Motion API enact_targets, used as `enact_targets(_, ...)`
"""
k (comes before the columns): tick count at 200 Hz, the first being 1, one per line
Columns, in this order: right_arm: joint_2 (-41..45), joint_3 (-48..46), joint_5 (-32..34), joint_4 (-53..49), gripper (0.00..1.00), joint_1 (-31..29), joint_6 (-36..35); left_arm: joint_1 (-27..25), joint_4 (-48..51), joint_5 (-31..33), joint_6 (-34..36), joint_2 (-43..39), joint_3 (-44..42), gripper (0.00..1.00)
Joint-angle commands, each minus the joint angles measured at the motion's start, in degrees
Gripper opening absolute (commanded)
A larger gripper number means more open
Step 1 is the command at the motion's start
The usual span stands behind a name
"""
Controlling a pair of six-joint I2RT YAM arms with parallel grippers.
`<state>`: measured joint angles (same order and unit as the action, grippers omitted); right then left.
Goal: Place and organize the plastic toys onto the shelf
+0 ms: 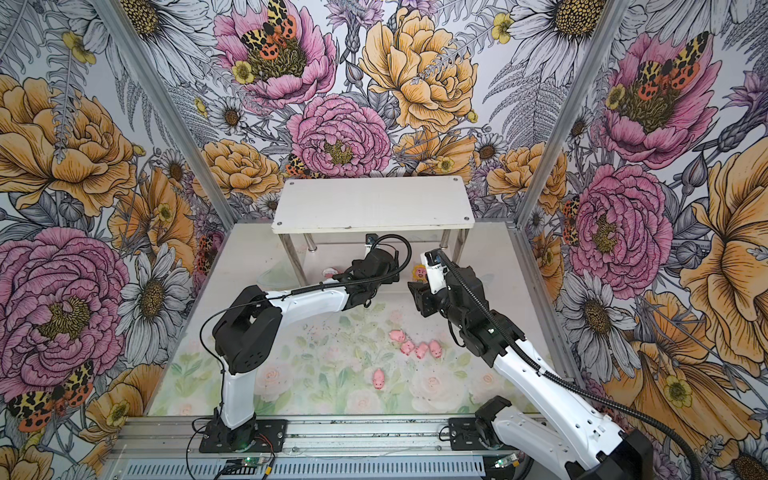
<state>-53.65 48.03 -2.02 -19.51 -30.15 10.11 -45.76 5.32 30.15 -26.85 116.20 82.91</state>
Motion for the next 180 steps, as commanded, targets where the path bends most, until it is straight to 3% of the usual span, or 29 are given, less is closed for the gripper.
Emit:
enact_targets(1, 0.9, -0.6, -1.6, 0.2, 0.54, 0.5, 1.1, 1.4, 4.1, -1.7, -1.4, 2.7, 3.4, 0.95)
enact_targets(44, 1.0, -0.7, -3.2, 0.9, 0.55, 0.7, 1.5, 3.3, 2.9, -4.7, -2.9, 6.4, 5.3, 0.93)
enact_targets(61, 0.8, -0.6, -3.3, 0.9, 0.55, 0.6, 1.5, 3.3, 2.2, -5.9, -3.5, 7.4, 5.5, 0.86)
enact_targets(92, 0.7, -0.7, -3.2, 1.1, 0.55, 0.7, 1.7, 3.1, 0.7, -6.9, -4.4, 6.8, 3.9, 0.60)
enact_targets(116, 0.1, -0.6, -3.6, 1.3, 0.55, 0.8, 1.9, 2.6, 0.1, -6.9, -4.4, 5.1, 2.2, 0.46)
enact_targets(180, 0.0, -0.2, -5.9, 1.2, 0.55, 0.9, 3.0, -1.5, -2.5, -1.8, -2.5, -6.0, -6.4, 0.25)
